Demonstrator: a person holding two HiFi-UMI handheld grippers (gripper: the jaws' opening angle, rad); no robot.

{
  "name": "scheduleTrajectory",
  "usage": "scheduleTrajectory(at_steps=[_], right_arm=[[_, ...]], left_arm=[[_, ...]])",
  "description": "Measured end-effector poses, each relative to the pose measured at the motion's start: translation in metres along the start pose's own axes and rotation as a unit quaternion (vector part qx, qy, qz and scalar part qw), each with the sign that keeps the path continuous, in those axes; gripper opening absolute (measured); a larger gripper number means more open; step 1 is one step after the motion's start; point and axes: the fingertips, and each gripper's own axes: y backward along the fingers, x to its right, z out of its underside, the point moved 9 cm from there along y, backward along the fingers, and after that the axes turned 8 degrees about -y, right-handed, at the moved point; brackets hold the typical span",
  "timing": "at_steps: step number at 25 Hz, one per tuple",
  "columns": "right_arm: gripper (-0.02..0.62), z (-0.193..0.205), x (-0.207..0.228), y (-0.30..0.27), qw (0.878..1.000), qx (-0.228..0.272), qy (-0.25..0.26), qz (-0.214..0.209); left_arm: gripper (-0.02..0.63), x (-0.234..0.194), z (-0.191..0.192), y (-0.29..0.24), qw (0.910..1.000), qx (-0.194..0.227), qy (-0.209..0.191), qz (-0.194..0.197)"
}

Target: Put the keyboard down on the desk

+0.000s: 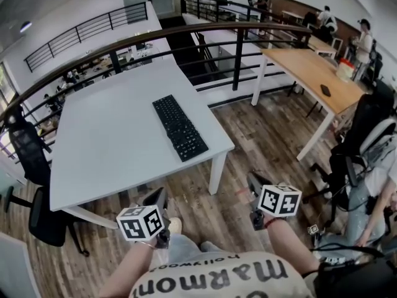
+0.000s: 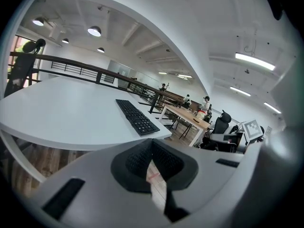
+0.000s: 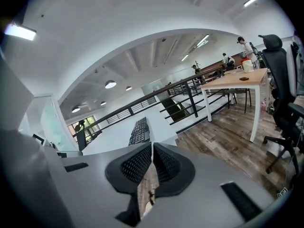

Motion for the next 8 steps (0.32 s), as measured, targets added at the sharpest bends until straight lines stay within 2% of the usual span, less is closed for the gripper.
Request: scheduleTrajectory(at_steps=[8], right_arm=[[0.043,-0.0025,-0.0061,-0.002,1.0,0.004,-0.002,-0.003]], left_arm=[[0.003,-0.0099,-0.0031,-0.0001,1.0,0.0,0.003,-0.004]])
